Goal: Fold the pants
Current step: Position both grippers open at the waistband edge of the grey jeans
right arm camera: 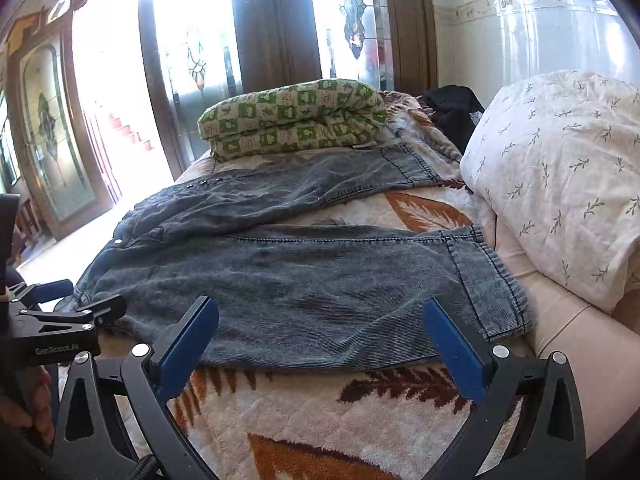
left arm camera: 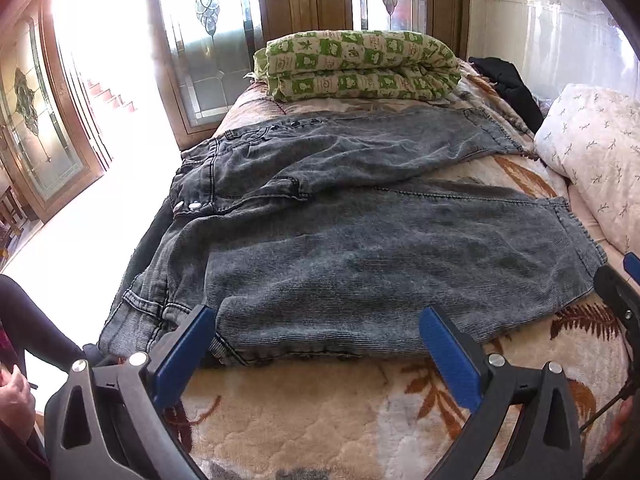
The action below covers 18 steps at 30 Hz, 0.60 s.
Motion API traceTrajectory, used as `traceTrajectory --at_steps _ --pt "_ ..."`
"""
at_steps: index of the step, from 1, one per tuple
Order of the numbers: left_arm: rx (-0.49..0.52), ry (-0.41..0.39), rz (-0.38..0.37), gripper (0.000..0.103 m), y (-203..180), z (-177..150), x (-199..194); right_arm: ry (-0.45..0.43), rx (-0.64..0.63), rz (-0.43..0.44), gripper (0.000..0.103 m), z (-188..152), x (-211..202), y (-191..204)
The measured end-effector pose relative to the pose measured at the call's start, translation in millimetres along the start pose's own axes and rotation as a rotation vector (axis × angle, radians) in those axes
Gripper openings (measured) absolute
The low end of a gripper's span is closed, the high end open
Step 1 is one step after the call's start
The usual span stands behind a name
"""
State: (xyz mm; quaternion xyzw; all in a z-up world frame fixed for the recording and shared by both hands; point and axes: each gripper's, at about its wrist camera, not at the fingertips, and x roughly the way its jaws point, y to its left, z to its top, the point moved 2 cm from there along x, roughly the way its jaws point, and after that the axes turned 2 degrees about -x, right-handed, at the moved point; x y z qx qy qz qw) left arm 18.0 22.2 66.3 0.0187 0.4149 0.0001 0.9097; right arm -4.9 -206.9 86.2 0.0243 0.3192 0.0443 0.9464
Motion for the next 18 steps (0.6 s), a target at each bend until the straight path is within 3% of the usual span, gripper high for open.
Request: traceTrajectory --at_steps 18 --pt "0.001 0.000 -0.002 0.103 1.2 3.9 9.1 0.005 -0.056 0.016 0.103 0.3 2.2 6.0"
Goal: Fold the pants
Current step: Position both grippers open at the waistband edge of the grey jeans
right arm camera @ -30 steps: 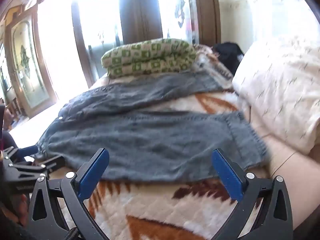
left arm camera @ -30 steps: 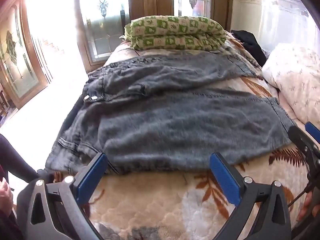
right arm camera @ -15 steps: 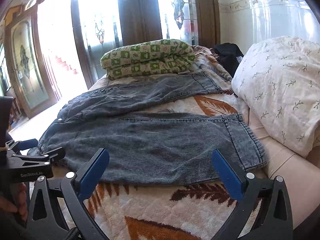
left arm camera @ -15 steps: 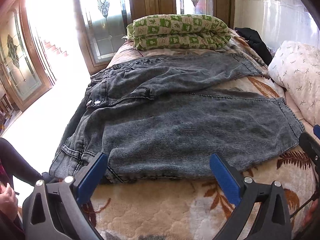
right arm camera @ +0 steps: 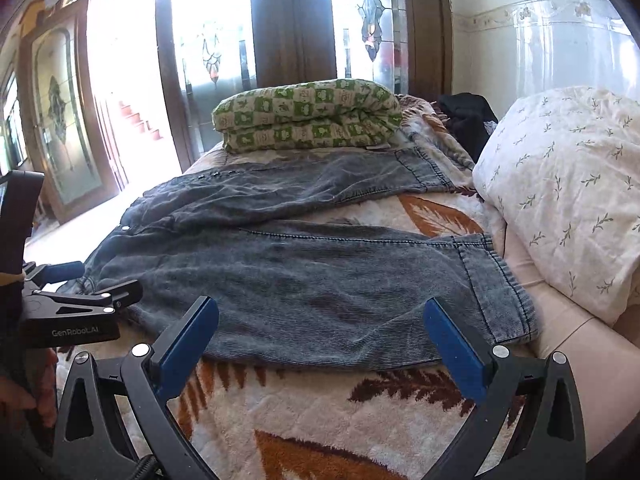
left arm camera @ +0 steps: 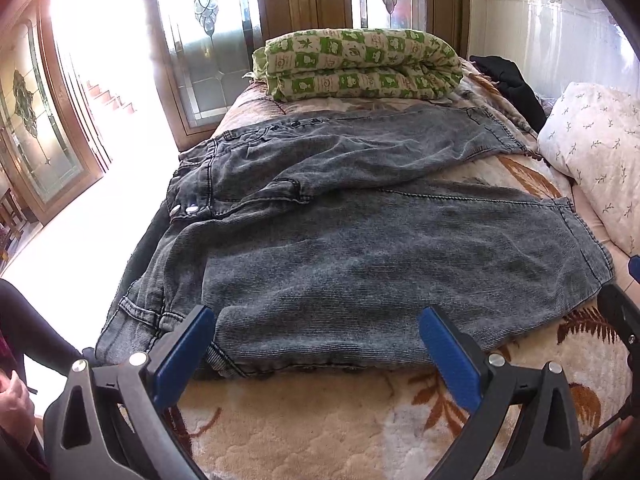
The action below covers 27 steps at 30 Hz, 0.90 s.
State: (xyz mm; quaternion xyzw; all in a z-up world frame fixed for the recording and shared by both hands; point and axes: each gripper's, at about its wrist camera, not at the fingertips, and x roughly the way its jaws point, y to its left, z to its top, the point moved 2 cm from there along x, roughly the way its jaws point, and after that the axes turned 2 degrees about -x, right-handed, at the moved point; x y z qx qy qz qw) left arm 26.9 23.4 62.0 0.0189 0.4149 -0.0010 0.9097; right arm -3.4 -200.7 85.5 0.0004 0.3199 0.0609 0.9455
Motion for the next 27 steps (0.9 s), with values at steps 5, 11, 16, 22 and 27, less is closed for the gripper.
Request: traceTrajectory --at_steps 5,11,16,22,27 --pt "0.006 -0.001 -0.003 0.103 -0.2 1.0 1.8 0.003 0.007 -0.005 0.103 1.8 0.1 -0.6" --pt "0.003 -0.003 0.000 0.103 -0.6 2.0 2.7 0.005 0.005 -0.001 0.103 4.2 -0.1 -1.1" --pt "-0.004 0.004 0.000 0.103 4.1 7.4 9.6 0.016 -0.007 0.013 0.103 14.1 2.1 1.1" --pt "-0.005 0.000 0.003 0.103 11.3 13.5 15.6 0.021 -0.040 0.032 0.103 30.8 12.1 6.3" --pt "-0.016 -0.002 0.007 0.103 18.2 18.9 20.4 0.024 -0.043 0.048 0.103 43.6 24.7 9.3"
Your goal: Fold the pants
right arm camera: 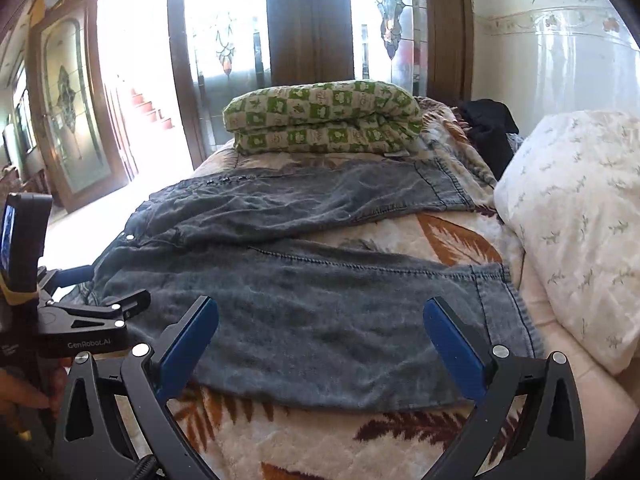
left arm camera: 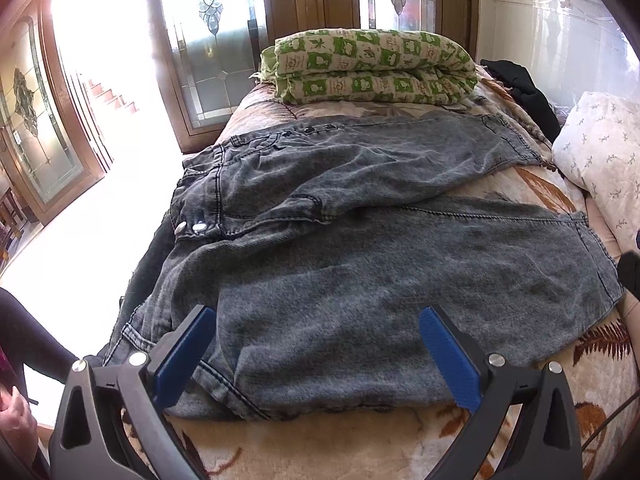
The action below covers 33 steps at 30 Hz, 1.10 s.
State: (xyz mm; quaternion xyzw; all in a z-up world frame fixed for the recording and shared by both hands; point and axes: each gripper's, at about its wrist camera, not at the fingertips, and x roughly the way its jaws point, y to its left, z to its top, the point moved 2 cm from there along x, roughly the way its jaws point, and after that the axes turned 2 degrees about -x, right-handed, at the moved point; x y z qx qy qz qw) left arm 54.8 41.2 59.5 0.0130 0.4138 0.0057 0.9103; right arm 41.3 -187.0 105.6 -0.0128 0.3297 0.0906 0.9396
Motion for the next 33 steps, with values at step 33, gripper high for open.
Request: traceTrajectory --at_steps 33 --pt "0.080 0.093 0.012 0.103 64.6 73.3 79.4 0.103 -0.056 0.106 0.103 67.7 113.4 8.7"
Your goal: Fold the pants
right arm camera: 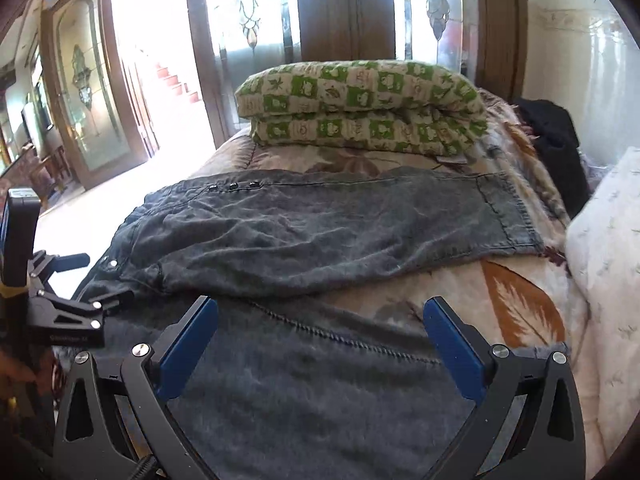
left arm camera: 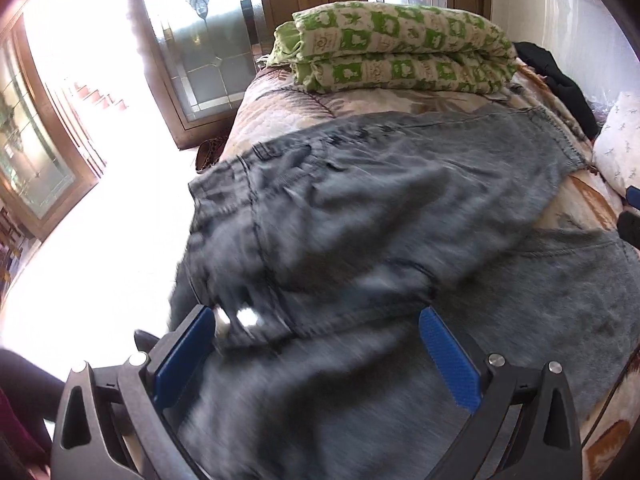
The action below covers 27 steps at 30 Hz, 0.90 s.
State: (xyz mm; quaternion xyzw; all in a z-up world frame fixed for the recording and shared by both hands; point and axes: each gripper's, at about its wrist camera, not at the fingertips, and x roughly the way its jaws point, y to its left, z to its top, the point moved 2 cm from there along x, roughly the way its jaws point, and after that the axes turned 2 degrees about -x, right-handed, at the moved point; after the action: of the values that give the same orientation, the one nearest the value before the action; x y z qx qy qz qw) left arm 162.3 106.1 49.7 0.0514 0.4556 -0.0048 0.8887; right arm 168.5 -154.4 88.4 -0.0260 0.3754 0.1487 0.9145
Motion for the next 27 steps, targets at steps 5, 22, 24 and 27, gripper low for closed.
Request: traceTrajectory --at_steps 5,22,24,27 --pt "-0.026 0.041 -0.018 0.103 38.3 30.3 29.7 0.021 -0.008 0.016 0.103 19.1 26.2 -1.6" --pt "-0.161 0.173 -0.240 0.103 86.0 85.5 104.3 0.190 0.037 -0.006 0.103 98.9 171.1 -43.6" --pt "-0.159 0.188 -0.241 0.103 87.2 88.1 110.8 0.203 0.050 -0.011 0.103 104.7 185.1 -47.9" --pt "-0.160 0.208 -0.257 0.103 87.3 91.9 115.6 0.220 0.061 -0.014 0.103 111.8 203.9 -53.1"
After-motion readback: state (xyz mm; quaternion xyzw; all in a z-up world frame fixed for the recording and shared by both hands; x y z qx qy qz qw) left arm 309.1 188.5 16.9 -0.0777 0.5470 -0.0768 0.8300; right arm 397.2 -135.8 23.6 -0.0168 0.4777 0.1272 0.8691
